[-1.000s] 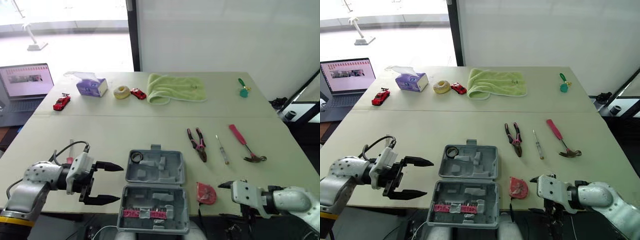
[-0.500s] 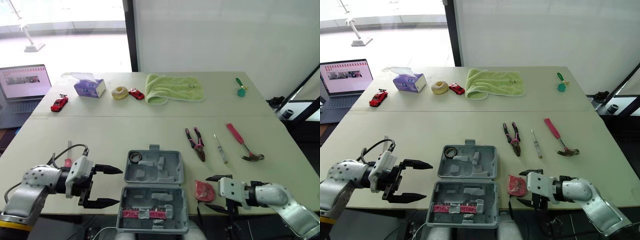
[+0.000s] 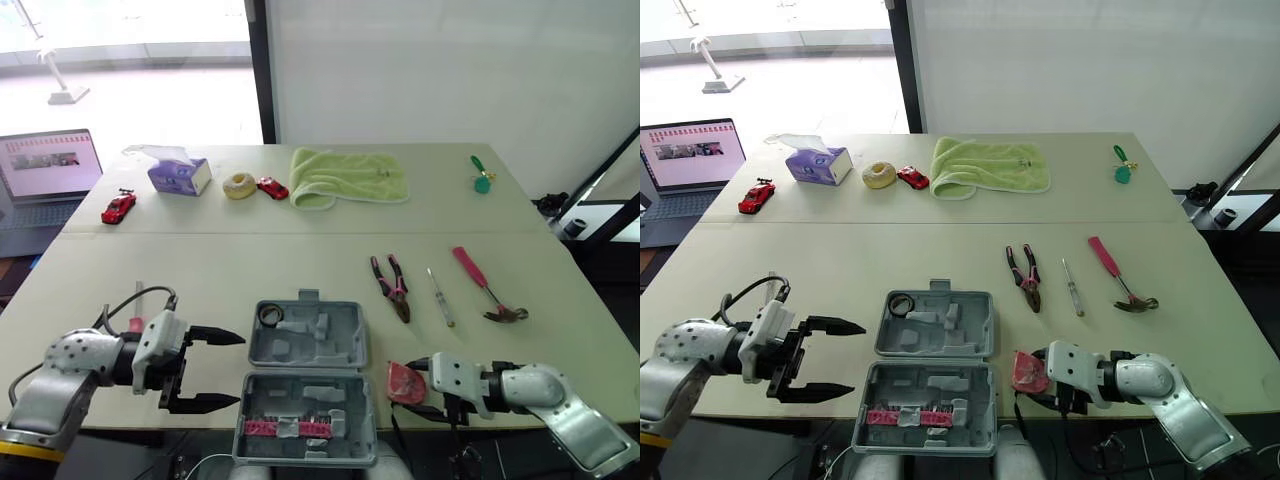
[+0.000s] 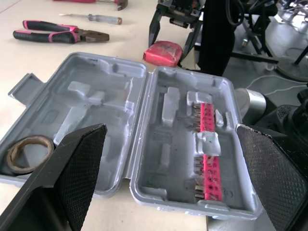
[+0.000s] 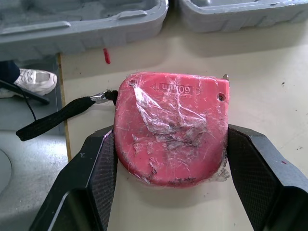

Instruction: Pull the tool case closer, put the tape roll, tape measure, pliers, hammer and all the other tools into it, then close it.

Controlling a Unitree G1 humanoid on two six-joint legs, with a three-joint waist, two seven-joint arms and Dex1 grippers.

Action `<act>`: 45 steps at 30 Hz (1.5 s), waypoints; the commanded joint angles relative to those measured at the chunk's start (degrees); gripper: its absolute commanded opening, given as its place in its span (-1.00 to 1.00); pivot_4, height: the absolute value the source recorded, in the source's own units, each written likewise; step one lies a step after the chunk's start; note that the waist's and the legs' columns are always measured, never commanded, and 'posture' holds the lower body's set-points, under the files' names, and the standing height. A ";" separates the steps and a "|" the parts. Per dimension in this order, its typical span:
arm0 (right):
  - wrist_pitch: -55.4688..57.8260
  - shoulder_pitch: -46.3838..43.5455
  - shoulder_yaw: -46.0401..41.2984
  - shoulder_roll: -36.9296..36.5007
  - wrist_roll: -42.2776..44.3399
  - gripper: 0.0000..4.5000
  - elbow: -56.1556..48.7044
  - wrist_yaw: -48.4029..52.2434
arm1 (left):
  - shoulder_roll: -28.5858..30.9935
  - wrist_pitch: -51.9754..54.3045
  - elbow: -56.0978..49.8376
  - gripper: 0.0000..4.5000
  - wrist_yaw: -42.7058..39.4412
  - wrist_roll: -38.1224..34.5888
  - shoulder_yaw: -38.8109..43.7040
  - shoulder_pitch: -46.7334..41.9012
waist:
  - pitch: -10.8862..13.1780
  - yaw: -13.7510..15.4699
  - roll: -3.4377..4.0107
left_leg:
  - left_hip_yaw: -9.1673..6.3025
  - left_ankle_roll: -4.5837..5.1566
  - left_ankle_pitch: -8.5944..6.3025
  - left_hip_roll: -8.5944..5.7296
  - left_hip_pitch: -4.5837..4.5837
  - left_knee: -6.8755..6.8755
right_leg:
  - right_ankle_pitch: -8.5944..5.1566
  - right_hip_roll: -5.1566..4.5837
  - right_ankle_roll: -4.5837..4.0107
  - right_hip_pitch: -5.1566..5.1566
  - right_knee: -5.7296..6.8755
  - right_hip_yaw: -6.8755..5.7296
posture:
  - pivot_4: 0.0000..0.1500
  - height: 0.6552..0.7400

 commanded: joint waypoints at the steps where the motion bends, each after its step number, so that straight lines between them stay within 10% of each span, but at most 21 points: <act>1: 5.38 -1.64 -3.66 -1.27 3.15 0.25 -9.32 0.89 | 0.59 -1.81 0.70 1.00 0.56 0.78 1.82 -0.60 | 0.00 -0.02 0.01 | 0.00 0.00 0.00 0.00 0.00 0.00 | 0.01 0.00 0.02 0.00 0.01 0.00 | 1.00 1.00; 7: 29.18 -19.52 -1.90 -7.70 8.85 0.25 -21.78 7.76 | -1.56 -4.60 5.52 1.00 3.23 3.05 1.03 -3.43 | 0.13 -0.11 0.24 | -0.02 0.00 0.00 0.00 0.00 0.08 | 0.01 0.00 0.02 0.02 0.03 0.00 | 1.00 1.00; 17: 41.00 -49.97 24.59 4.00 -5.01 0.25 -8.30 13.51 | -3.86 -9.35 14.06 1.00 2.31 6.21 -1.21 -8.71 | 0.10 -0.02 0.20 | -0.10 0.12 -0.07 -0.02 -0.27 0.17 | 0.07 -0.01 0.07 -0.26 0.17 -0.11 | 1.00 1.00; 45: 36.70 -54.98 33.14 21.43 -23.48 0.25 15.83 9.64 | -5.24 -9.27 10.93 1.00 6.30 6.28 -0.18 -5.73 | 0.07 -0.99 0.18 | -0.15 0.13 -0.07 -0.01 -0.19 0.33 | 0.06 0.04 0.06 -0.44 0.74 -0.12 | 1.00 1.00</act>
